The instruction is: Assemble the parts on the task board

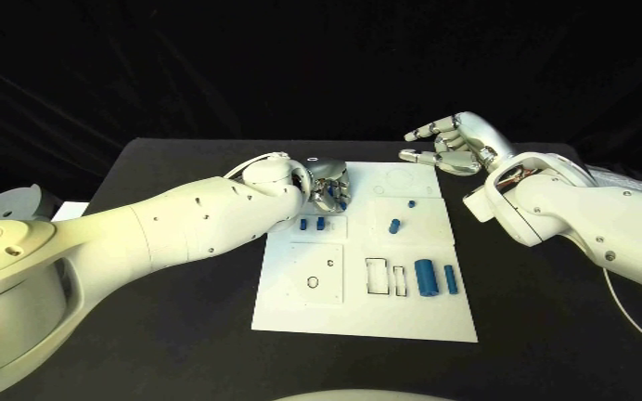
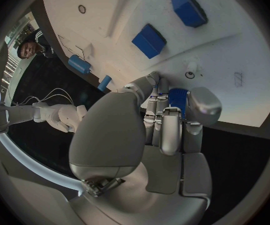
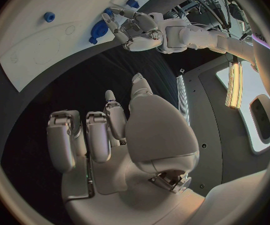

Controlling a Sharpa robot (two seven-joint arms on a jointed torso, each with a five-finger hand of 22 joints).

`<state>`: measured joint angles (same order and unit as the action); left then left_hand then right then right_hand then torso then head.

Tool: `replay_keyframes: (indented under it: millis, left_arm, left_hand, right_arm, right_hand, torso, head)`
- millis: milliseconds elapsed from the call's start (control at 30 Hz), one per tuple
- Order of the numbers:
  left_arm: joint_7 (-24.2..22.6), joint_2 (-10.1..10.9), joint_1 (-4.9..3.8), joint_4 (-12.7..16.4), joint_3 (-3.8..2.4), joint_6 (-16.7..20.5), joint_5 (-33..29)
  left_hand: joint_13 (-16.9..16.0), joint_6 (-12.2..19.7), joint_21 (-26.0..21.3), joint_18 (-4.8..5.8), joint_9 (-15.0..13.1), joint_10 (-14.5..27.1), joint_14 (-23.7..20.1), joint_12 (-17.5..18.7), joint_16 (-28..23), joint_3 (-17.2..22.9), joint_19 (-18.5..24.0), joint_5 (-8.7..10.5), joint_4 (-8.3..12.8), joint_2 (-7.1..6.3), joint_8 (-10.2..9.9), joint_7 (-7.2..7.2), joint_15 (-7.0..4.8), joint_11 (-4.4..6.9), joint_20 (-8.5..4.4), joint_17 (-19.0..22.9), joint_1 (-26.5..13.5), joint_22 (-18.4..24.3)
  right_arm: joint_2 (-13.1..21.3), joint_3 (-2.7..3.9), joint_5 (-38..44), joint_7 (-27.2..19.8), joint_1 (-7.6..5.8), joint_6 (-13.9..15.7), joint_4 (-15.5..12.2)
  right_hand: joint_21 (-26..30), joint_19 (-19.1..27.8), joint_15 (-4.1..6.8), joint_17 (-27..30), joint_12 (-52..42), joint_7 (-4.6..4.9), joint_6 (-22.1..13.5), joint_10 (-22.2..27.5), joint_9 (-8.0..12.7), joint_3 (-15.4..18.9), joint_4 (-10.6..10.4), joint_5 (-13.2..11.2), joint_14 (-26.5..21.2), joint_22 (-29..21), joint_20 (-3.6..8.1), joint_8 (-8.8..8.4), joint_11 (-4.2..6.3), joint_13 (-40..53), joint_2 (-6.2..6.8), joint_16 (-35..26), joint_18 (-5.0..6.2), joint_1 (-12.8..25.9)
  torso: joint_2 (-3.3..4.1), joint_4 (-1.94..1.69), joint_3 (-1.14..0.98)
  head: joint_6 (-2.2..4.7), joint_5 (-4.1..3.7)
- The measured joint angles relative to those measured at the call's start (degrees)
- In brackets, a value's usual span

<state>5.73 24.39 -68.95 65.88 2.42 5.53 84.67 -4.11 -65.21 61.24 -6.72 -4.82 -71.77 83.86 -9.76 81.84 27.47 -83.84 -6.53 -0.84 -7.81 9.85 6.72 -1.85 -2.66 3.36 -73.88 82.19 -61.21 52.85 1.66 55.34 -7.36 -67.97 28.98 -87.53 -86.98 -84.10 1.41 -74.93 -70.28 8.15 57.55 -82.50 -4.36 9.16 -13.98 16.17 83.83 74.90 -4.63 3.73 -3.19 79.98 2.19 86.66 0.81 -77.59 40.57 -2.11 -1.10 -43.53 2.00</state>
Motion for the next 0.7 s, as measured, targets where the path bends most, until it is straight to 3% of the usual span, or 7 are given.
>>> replay_keyframes:
  millis: [300, 567, 700]
  left_arm:
    - [0.14, 1.49, 0.51, 1.42, -0.20, 2.07, -1.71]
    - [-0.19, 3.90, 0.52, 3.99, -1.33, 5.35, -4.26]
    - [-0.29, 5.87, 0.48, 6.23, -2.21, 6.56, -5.67]
  left_hand:
    - [0.01, -0.10, 0.38, 0.00, 0.31, -0.20, 0.00, 1.65, 0.00, 0.81, 0.00, 0.00, 0.81, -0.94, -1.24, 0.45, 0.00, -0.21, 0.00, 0.01, -0.95, -0.52]
    - [0.01, 0.01, 0.38, 0.00, 0.53, -0.20, 0.00, 1.99, 0.21, 1.00, 0.00, 0.00, 1.00, -0.72, -1.27, 0.65, 0.00, -0.21, 0.00, 0.01, -1.17, -0.52]
    - [0.01, 0.01, 0.38, 0.00, 0.53, -0.20, 0.00, 1.99, 0.21, 1.00, 0.00, 0.00, 1.00, -0.72, -1.27, 0.65, 0.00, -0.20, 0.00, 0.01, -1.17, -0.52]
  right_arm:
    - [0.02, 0.00, 0.00, 0.00, 0.00, -0.04, 0.04]
    - [-0.01, -0.01, 0.00, -0.02, 0.00, -0.07, 0.36]
    - [0.00, -0.01, -0.01, -0.02, 0.00, -0.08, 0.48]
  right_hand:
    - [0.00, 0.00, 0.00, 0.00, 0.00, 0.00, 0.00, 0.00, 0.00, 0.00, 0.00, 0.00, 0.00, 0.05, 0.00, 0.00, 0.00, 0.00, 0.00, 0.00, 0.00, 0.00]
    - [0.00, 0.00, 0.00, 0.01, 0.00, 0.00, 0.00, 0.00, 0.01, 0.00, 0.00, 0.00, 0.00, 0.04, 0.00, 0.00, 0.00, 0.00, 0.00, 0.00, 0.00, 0.00]
    - [0.00, 0.00, 0.00, 0.01, 0.00, 0.00, 0.00, 0.00, 0.01, 0.00, 0.00, 0.00, 0.00, 0.04, 0.00, 0.00, 0.00, 0.00, 0.00, 0.00, 0.00, 0.00]
  torso:
    - [0.01, 0.01, 0.04]
    - [-0.13, -0.15, 0.10]
    - [-0.19, -0.23, 0.12]
  head:
    - [0.25, -0.19]
    - [0.52, -0.44]
    - [0.59, -0.40]
